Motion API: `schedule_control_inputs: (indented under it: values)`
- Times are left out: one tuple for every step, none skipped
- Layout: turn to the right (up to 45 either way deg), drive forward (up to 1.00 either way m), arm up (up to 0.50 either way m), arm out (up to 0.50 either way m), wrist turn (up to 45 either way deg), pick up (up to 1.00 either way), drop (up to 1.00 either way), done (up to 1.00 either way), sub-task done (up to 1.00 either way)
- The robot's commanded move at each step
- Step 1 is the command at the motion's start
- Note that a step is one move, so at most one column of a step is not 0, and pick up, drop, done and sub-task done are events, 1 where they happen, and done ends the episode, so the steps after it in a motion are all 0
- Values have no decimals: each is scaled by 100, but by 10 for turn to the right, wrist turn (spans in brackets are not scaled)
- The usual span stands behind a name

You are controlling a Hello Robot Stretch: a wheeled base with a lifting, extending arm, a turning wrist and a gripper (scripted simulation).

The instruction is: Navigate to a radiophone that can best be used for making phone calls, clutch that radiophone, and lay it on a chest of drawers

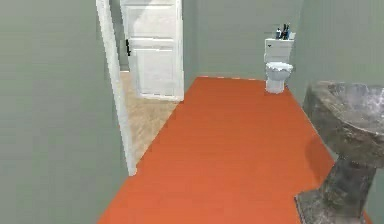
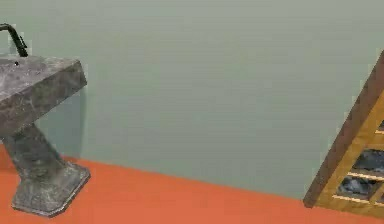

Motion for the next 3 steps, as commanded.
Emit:
schedule_control_inputs:
  values:
    - [0, 75, 0, 0, 0, 0, 0, 0, 0]
    - [120, 0, 0, 0, 0, 0, 0, 0, 0]
    - [0, 90, 0, 0, 0, 0, 0, 0, 0]
